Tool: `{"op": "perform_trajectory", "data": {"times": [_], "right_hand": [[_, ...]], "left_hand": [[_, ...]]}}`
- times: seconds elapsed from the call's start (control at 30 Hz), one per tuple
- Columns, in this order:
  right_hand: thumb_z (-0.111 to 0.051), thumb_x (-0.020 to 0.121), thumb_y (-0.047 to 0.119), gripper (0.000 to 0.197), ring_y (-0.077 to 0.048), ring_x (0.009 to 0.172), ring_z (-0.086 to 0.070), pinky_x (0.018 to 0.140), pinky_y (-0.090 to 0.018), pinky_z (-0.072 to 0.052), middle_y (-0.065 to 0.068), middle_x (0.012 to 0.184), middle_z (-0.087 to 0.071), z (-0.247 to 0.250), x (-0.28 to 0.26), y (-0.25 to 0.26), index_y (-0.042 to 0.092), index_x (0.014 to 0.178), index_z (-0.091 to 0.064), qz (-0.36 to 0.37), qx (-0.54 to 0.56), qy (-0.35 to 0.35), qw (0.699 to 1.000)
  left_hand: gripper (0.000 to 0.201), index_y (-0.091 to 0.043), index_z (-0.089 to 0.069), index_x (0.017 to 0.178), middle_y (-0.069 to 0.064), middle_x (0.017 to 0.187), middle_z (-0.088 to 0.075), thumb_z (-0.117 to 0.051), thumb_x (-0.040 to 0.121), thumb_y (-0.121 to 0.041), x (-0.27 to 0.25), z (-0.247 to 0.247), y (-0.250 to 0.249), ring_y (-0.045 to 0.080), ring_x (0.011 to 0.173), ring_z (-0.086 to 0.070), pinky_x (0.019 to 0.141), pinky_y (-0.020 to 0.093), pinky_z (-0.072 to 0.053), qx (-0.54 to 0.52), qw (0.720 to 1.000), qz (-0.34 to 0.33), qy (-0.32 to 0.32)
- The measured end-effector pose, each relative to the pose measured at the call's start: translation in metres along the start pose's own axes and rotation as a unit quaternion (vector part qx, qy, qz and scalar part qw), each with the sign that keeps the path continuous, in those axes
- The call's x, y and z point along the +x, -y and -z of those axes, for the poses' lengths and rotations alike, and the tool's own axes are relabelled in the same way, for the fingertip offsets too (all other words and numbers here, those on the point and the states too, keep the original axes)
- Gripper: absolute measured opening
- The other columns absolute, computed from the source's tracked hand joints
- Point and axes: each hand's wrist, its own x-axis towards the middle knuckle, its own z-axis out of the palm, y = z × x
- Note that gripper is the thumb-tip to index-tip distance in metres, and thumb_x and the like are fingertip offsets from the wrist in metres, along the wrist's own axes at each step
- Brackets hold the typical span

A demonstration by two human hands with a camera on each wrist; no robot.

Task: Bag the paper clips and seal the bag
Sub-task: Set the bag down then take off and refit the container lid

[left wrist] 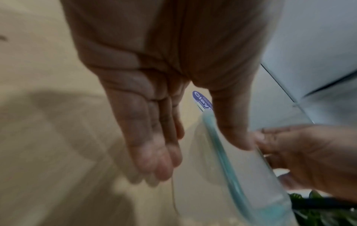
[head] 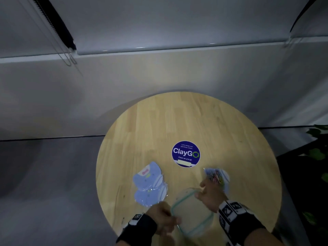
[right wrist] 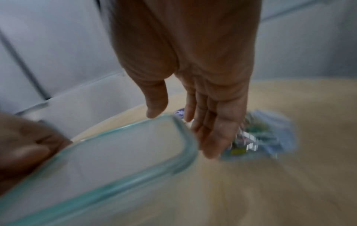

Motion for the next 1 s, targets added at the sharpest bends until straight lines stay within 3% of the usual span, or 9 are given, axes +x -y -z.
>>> {"op": "perform_trajectory", "data": {"times": [0.07, 0.13, 0.27, 0.43, 0.53, 0.67, 0.77, 0.87, 1.0], "right_hand": [[-0.064, 0.082, 0.032, 0.021, -0.021, 0.085, -0.055, 0.076, -0.031, -0.042, 0.000, 0.081, -0.053, -0.004, 0.005, -0.004, 0.024, 0.072, -0.047, -0.005, -0.002, 0.038, 0.999], [-0.067, 0.082, 0.028, 0.027, -0.018, 0.075, -0.055, 0.068, -0.029, -0.043, 0.000, 0.074, -0.054, -0.004, 0.010, -0.011, 0.022, 0.063, -0.049, -0.019, 0.055, 0.053, 0.997], [-0.075, 0.076, 0.030, 0.026, -0.021, 0.072, -0.063, 0.053, -0.029, -0.054, -0.007, 0.083, -0.065, -0.005, 0.006, -0.014, 0.009, 0.080, -0.060, -0.127, 0.276, 0.080, 0.949], [-0.070, 0.080, 0.037, 0.028, -0.021, 0.074, -0.062, 0.050, -0.023, -0.050, -0.006, 0.086, -0.062, -0.012, 0.005, -0.020, 0.014, 0.085, -0.055, -0.135, 0.288, 0.104, 0.942], [-0.067, 0.084, 0.028, 0.027, -0.018, 0.068, -0.055, 0.039, -0.017, -0.043, -0.004, 0.079, -0.055, -0.015, 0.006, -0.021, 0.015, 0.075, -0.046, -0.095, 0.271, 0.069, 0.955], [-0.073, 0.077, 0.031, 0.032, -0.021, 0.074, -0.055, 0.059, -0.031, -0.049, -0.003, 0.076, -0.054, -0.018, 0.006, -0.028, 0.015, 0.074, -0.045, -0.036, 0.207, 0.026, 0.977], [-0.077, 0.072, 0.020, 0.026, -0.019, 0.073, -0.051, 0.067, -0.030, -0.043, 0.002, 0.070, -0.052, -0.016, 0.001, -0.029, 0.019, 0.072, -0.051, -0.015, 0.188, -0.005, 0.982], [-0.075, 0.071, 0.002, 0.024, -0.021, 0.077, -0.053, 0.067, -0.028, -0.045, -0.003, 0.074, -0.055, -0.014, -0.007, -0.028, 0.016, 0.076, -0.056, -0.014, 0.249, -0.020, 0.968], [-0.075, 0.070, -0.002, 0.028, -0.022, 0.078, -0.056, 0.065, -0.026, -0.047, -0.006, 0.080, -0.061, -0.015, -0.011, -0.029, 0.021, 0.077, -0.059, -0.015, 0.283, -0.042, 0.958]], "left_hand": [[0.030, -0.021, -0.048, 0.061, 0.010, 0.057, -0.047, -0.077, 0.067, -0.015, 0.010, -0.003, 0.007, 0.015, 0.042, -0.041, 0.037, 0.016, -0.031, -0.078, 0.996, -0.012, -0.028], [0.029, -0.018, -0.046, 0.067, 0.009, 0.052, -0.044, -0.073, 0.073, -0.011, 0.020, -0.003, 0.012, 0.015, 0.039, -0.041, 0.037, 0.016, -0.033, -0.097, 0.992, -0.023, -0.075], [0.029, -0.012, -0.038, 0.078, 0.006, 0.060, -0.044, -0.067, 0.083, -0.011, 0.029, -0.005, 0.014, 0.015, 0.042, -0.041, 0.037, 0.020, -0.038, -0.184, 0.973, -0.038, -0.134], [0.030, -0.014, -0.036, 0.075, 0.000, 0.059, -0.045, -0.065, 0.085, -0.013, 0.031, -0.006, 0.012, 0.012, 0.045, -0.042, 0.041, 0.021, -0.038, -0.157, 0.975, -0.083, -0.130], [0.033, -0.015, -0.034, 0.072, -0.001, 0.063, -0.036, -0.066, 0.069, -0.022, 0.029, -0.002, 0.009, 0.011, 0.053, -0.037, 0.052, 0.026, -0.038, -0.063, 0.977, -0.132, -0.156], [0.035, -0.019, -0.038, 0.071, -0.007, 0.061, -0.041, -0.073, 0.076, -0.023, 0.022, 0.002, 0.001, 0.009, 0.055, -0.039, 0.056, 0.024, -0.036, 0.028, 0.976, -0.135, -0.168], [0.037, -0.021, -0.044, 0.063, -0.004, 0.060, -0.052, -0.074, 0.072, -0.039, 0.017, 0.025, -0.010, 0.015, 0.058, -0.050, 0.053, 0.022, -0.034, 0.116, 0.938, -0.125, -0.303], [0.038, -0.015, -0.056, 0.086, 0.009, 0.093, -0.057, -0.077, 0.068, -0.040, 0.018, 0.062, -0.020, 0.028, 0.083, -0.057, 0.071, 0.029, -0.041, 0.170, 0.888, -0.126, -0.408], [0.072, -0.010, -0.040, 0.130, 0.013, 0.137, -0.039, -0.072, 0.073, -0.040, 0.046, 0.103, -0.033, 0.035, 0.122, -0.041, 0.100, 0.043, -0.037, 0.295, 0.873, -0.086, -0.378]]}}
